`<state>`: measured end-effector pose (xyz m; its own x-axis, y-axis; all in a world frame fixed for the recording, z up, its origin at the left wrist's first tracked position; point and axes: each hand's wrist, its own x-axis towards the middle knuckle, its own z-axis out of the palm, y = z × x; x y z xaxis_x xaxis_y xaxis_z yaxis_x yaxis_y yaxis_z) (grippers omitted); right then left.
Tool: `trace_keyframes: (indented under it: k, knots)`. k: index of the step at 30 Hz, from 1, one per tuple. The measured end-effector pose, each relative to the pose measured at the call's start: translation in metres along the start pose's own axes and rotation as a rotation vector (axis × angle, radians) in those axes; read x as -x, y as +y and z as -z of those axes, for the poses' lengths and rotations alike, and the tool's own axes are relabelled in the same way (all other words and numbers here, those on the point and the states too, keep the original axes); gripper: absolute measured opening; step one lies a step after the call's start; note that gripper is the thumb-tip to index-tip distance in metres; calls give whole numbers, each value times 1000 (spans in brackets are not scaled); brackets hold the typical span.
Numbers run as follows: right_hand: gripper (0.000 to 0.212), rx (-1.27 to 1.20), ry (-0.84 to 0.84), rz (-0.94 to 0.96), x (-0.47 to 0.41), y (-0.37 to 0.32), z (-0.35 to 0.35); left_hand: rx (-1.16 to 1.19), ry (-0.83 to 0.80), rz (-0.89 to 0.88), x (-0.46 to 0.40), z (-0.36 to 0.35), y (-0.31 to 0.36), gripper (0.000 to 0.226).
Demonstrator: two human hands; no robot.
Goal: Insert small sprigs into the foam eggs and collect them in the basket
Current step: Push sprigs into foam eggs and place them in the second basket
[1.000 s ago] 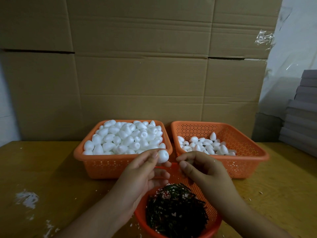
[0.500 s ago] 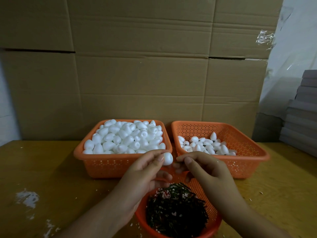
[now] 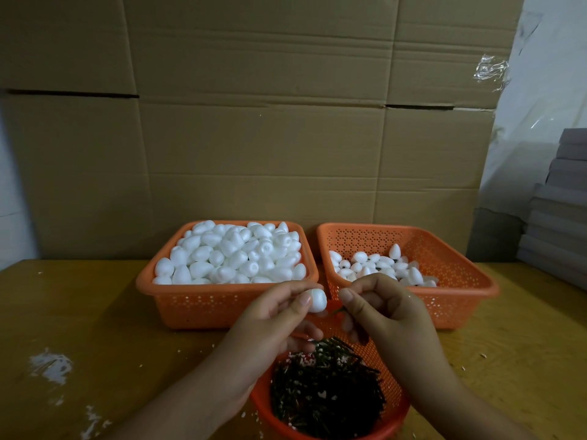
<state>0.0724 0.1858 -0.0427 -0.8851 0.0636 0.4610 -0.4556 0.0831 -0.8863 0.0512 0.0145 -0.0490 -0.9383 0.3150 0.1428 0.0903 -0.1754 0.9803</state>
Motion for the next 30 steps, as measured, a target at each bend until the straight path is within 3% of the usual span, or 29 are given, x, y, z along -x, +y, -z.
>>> trace_keyframes:
  k: [6,26,30]
  knots:
    - [23,3,42,57,0,0,0,10,-4,0,1,0,2,33]
    - [11,133,-54,131,2,1,-3,-10,-59,-8,1,1,2,24]
    - [23,107,-53,113,1,3,-1,42,-15,-2,1,1,1,26]
